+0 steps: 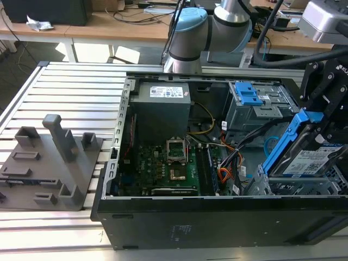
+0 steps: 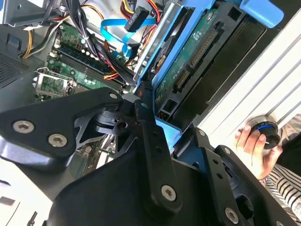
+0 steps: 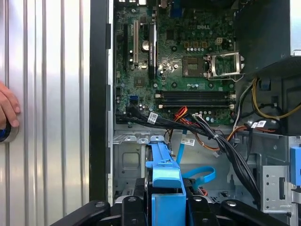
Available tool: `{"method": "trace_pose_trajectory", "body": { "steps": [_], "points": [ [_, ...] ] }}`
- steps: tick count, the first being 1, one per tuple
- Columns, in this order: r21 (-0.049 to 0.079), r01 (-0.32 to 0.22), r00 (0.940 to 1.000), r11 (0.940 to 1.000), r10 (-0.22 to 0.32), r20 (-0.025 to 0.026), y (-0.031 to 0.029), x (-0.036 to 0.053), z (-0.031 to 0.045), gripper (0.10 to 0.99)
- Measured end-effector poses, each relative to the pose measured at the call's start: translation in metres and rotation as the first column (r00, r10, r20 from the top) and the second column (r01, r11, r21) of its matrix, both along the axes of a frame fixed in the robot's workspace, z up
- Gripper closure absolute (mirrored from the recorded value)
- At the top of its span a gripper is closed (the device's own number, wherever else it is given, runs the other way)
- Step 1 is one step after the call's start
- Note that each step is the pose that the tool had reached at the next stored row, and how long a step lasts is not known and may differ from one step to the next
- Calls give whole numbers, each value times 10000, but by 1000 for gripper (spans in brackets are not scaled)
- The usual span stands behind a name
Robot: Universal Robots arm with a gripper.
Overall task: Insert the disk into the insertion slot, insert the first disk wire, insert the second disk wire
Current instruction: 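Insert the disk into the insertion slot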
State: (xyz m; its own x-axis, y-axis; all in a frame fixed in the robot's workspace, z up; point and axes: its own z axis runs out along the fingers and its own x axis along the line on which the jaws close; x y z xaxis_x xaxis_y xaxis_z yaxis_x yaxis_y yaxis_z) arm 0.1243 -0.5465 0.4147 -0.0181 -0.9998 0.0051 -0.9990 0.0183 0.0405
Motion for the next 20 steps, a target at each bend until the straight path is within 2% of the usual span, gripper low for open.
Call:
{"method": "trace_pose_trajectory", "body": {
  "steps": [6, 14, 17, 18, 20],
  "points": [
    [-1, 0, 10000, 10000, 0, 0, 0, 0, -57, 718],
    [0, 0, 10000, 10000, 0, 0, 0, 0, -61, 718],
    [-2, 1, 10000, 10000, -1, 0, 0, 0, -61, 706],
    [2, 0, 10000, 10000, 0, 0, 0, 0, -63, 643],
    [0, 0, 10000, 10000, 0, 0, 0, 0, -63, 643]
  ]
}}
